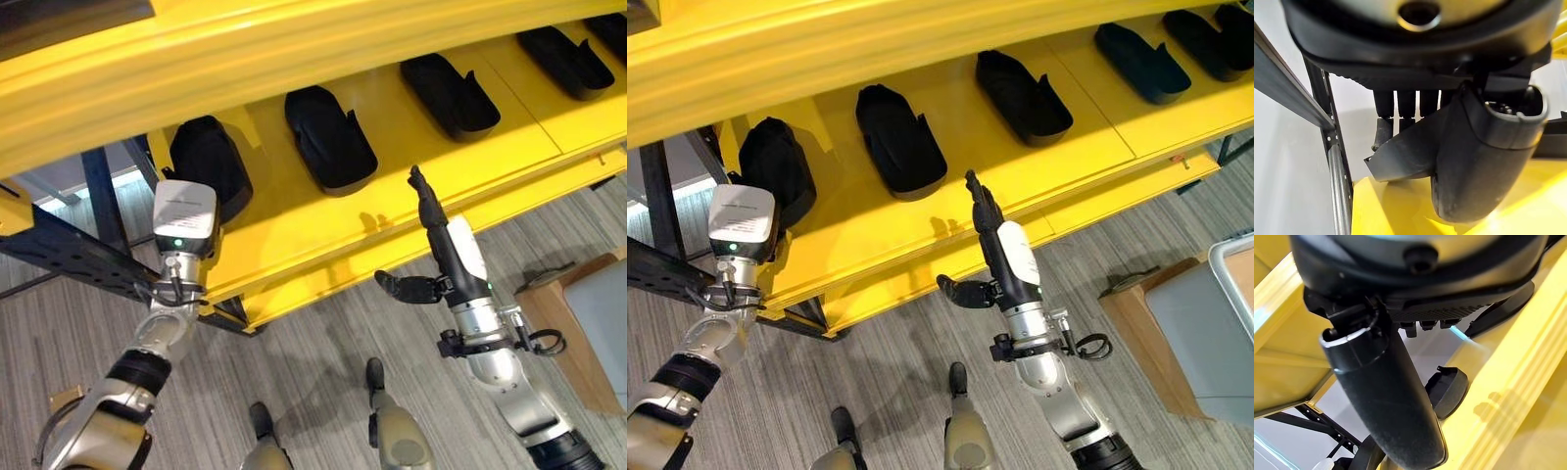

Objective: Move parts from the plastic box to the shelf.

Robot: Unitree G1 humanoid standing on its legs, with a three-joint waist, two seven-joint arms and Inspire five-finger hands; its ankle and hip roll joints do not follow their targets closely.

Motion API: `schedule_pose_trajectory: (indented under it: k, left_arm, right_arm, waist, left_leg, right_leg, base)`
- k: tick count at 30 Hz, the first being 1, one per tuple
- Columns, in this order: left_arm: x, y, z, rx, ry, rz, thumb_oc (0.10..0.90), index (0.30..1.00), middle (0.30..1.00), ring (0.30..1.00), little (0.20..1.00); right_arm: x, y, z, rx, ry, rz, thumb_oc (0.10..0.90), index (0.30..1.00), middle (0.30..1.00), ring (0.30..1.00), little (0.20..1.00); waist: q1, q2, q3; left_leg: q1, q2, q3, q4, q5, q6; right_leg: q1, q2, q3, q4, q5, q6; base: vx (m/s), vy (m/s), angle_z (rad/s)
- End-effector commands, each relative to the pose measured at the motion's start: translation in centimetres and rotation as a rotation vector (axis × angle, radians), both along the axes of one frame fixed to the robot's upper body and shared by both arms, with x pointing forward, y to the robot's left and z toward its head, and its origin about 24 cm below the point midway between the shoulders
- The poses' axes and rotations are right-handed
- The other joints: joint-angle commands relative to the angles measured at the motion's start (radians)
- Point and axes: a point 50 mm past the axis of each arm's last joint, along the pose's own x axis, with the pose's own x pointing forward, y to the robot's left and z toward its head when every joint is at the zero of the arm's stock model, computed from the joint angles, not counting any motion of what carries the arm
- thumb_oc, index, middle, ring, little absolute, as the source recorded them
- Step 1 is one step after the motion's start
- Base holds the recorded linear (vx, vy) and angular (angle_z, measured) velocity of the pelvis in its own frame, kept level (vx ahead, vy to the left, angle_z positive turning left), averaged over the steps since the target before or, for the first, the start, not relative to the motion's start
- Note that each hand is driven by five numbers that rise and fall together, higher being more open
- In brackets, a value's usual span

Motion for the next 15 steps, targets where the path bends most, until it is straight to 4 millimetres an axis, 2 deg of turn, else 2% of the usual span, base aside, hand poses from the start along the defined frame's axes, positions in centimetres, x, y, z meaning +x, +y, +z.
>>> schedule_pose_trajectory:
  k: [1,8,15]
  left_arm:
    - [1.8,2.4,4.5,0.118,-0.012,0.095,0.4,0.3,0.3,0.3,0.3]
    - [2.3,1.7,3.7,0.169,0.057,0.076,0.4,0.3,0.3,0.3,0.3]
    - [2.6,1.5,2.8,0.134,0.113,0.093,0.4,0.3,0.3,0.3,0.3]
  right_arm:
    - [-0.6,0.8,4.4,0.017,-0.24,0.074,0.9,1.0,1.0,1.0,1.0]
    - [-0.6,0.6,4.4,0.013,-0.234,0.068,0.9,1.0,1.0,1.0,1.0]
    - [-0.6,0.4,4.4,0.005,-0.228,0.056,0.9,1.0,1.0,1.0,1.0]
  waist:
    - [-0.013,-0.02,-0.029]
    - [-0.015,-0.021,-0.025]
    - [-0.014,-0.023,-0.021]
  left_leg:
    - [0.09,0.017,0.023,0.007,-0.037,0.015]
    - [0.091,0.015,0.02,0.009,-0.04,0.017]
    - [0.089,0.013,0.019,0.01,-0.04,0.019]
  right_leg:
    - [-0.059,-0.014,-0.028,0.191,-0.121,0.023]
    - [-0.062,-0.017,-0.024,0.196,-0.121,0.025]
    - [-0.062,-0.019,-0.025,0.193,-0.119,0.026]
  base:
    - [0.0,0.0,0.0]
    - [-0.01,0.002,0.02]
    - [0.0,0.0,0.0]
